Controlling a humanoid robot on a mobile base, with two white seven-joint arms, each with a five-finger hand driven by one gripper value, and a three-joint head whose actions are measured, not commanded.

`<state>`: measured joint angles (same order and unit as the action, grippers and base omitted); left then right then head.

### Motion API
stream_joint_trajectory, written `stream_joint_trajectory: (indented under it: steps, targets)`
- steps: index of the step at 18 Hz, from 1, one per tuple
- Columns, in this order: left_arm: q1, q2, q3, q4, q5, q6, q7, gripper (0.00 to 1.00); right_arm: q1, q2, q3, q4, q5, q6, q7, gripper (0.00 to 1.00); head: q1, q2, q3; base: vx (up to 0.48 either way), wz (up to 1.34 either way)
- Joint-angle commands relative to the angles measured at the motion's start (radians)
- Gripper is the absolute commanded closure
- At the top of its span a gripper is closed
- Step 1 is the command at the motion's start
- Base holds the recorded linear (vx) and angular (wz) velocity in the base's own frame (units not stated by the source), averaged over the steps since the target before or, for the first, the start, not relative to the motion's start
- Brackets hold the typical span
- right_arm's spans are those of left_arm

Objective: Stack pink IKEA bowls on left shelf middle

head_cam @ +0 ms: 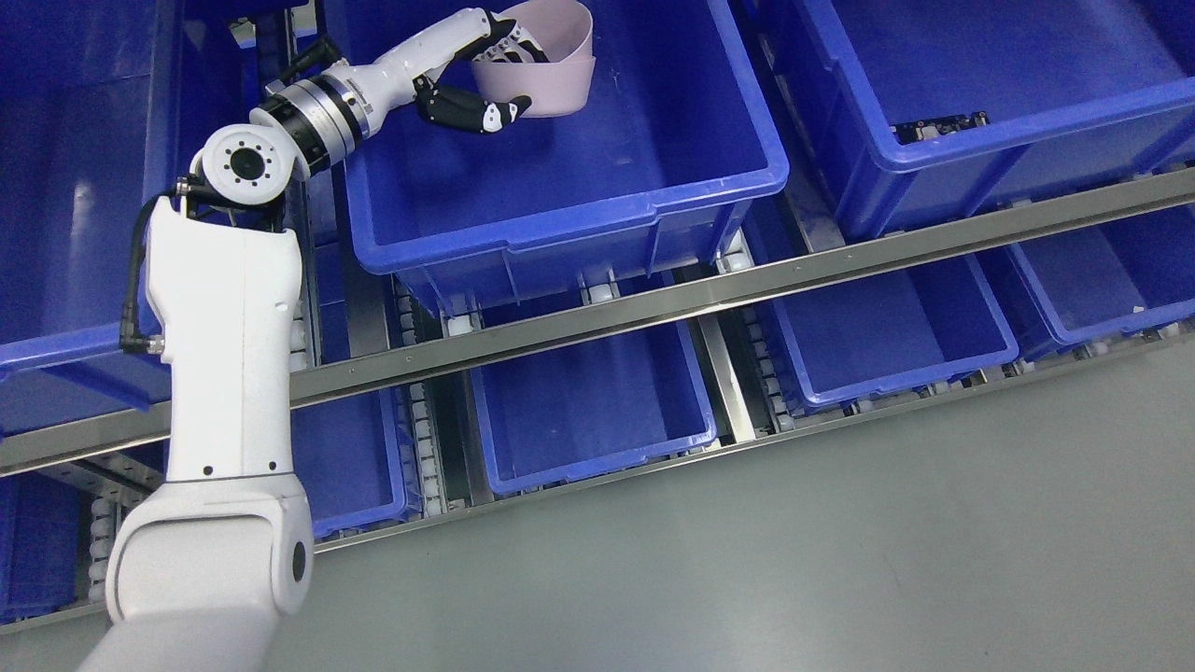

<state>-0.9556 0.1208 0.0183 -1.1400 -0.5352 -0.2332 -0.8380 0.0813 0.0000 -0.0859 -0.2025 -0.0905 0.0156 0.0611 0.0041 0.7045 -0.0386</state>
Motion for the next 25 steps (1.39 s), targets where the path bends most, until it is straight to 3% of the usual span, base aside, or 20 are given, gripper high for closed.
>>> stream_joint_trajectory:
  steps: [1, 3, 6, 9, 14, 17, 21, 25]
  targets:
    - [-0.003, -0.041, -0.028, 0.016, 0.001, 0.002, 0.02, 0.48, 0.0, -0.017, 0.0, 0.0, 0.0, 0.0, 0.0, 0.0, 0.0, 0.0, 0.0, 0.0, 0.0]
    - [-0.003, -0.055, -0.017, 0.008, 0.007, 0.017, 0.042, 0.37, 0.0, -0.017, 0.0, 0.0, 0.0, 0.0, -0.001, 0.0, 0.0, 0.0, 0.0, 0.0, 0.0]
    - [-0.005, -0.079, 0.005, -0.001, 0.015, 0.089, 0.138, 0.01, 0.0, -0.017, 0.0, 0.0, 0.0, 0.0, 0.0, 0.0, 0.0, 0.0, 0.0, 0.0, 0.0]
    - [0.004, -0.103, 0.107, -0.009, 0.118, 0.098, 0.281, 0.0, 0.0, -0.017, 0.0, 0.0, 0.0, 0.0, 0.0, 0.0, 0.0, 0.0, 0.0, 0.0, 0.0]
    - [0.017, -0.103, 0.127, -0.032, 0.532, 0.086, 0.556, 0.0, 0.0, -0.017, 0.0, 0.0, 0.0, 0.0, -0.001, 0.0, 0.0, 0.0, 0.0, 0.0, 0.0]
    - [0.09, -0.103, 0.123, -0.142, 0.537, 0.109, 0.695, 0.0, 0.0, -0.017, 0.0, 0.0, 0.0, 0.0, 0.0, 0.0, 0.0, 0.0, 0.0, 0.0, 0.0]
    - [0.266, -0.103, 0.069, -0.344, 0.538, 0.13, 0.698, 0.0, 0.0, -0.017, 0.0, 0.0, 0.0, 0.0, -0.001, 0.0, 0.0, 0.0, 0.0, -0.008, 0.0]
    - [0.379, -0.103, 0.038, -0.391, 0.54, 0.091, 0.706, 0.0, 0.0, -0.017, 0.0, 0.0, 0.0, 0.0, -0.001, 0.0, 0.0, 0.0, 0.0, -0.014, 0.0]
